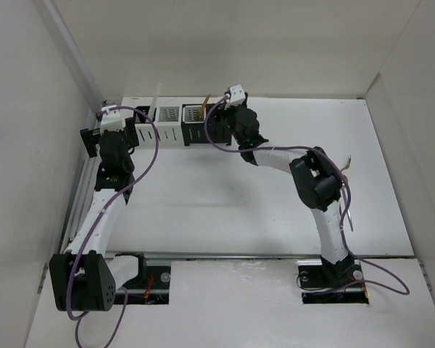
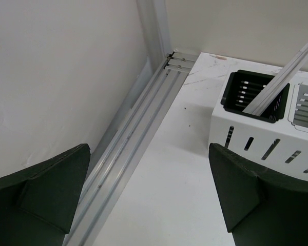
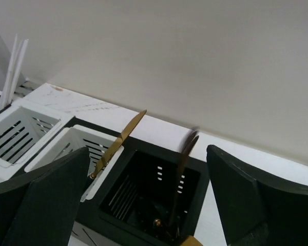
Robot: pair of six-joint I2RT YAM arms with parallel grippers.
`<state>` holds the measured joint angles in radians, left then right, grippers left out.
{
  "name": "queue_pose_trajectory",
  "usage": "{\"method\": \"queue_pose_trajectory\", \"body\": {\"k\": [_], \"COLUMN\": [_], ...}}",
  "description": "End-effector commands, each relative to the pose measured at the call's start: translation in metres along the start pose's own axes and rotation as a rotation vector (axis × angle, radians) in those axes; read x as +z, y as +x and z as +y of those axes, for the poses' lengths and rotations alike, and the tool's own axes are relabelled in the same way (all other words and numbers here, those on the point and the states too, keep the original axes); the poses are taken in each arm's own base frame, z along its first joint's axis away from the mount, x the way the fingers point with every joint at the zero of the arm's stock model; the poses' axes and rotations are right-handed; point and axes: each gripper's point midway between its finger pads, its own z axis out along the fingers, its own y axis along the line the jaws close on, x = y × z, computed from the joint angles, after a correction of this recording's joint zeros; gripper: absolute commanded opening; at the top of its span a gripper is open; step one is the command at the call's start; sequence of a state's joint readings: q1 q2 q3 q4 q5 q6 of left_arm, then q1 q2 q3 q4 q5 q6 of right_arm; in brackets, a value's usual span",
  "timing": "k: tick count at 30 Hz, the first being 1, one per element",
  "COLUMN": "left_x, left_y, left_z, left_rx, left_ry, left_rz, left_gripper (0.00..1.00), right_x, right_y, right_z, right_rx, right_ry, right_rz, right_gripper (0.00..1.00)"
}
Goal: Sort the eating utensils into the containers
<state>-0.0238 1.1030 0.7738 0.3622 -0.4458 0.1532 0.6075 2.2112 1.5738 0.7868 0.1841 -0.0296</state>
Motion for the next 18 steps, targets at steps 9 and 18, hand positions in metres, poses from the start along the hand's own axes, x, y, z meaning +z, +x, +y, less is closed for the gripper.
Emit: {"method": "queue_pose_trajectory", "body": {"k": [9, 18], "left_x": [-0.009, -0.013], "left_y": [-0.034, -0.033], "left_z": [0.007, 0.0], "left_rx": [-0.044, -0.058], "left_ry": [0.005, 0.052], "left_rz": [-0.097, -0.098], "left_gripper": [1.0, 1.0], "right_x": [-0.07, -0.214], "right_y": [-0.168, -0.122], "right_z": [0.0, -0.109], "right_rx": [-0.172, -0.117], "right_ry": [-0.1, 0.111], "right_rz": [-0.015, 0.511], "right_gripper": [1.0, 1.0]}}
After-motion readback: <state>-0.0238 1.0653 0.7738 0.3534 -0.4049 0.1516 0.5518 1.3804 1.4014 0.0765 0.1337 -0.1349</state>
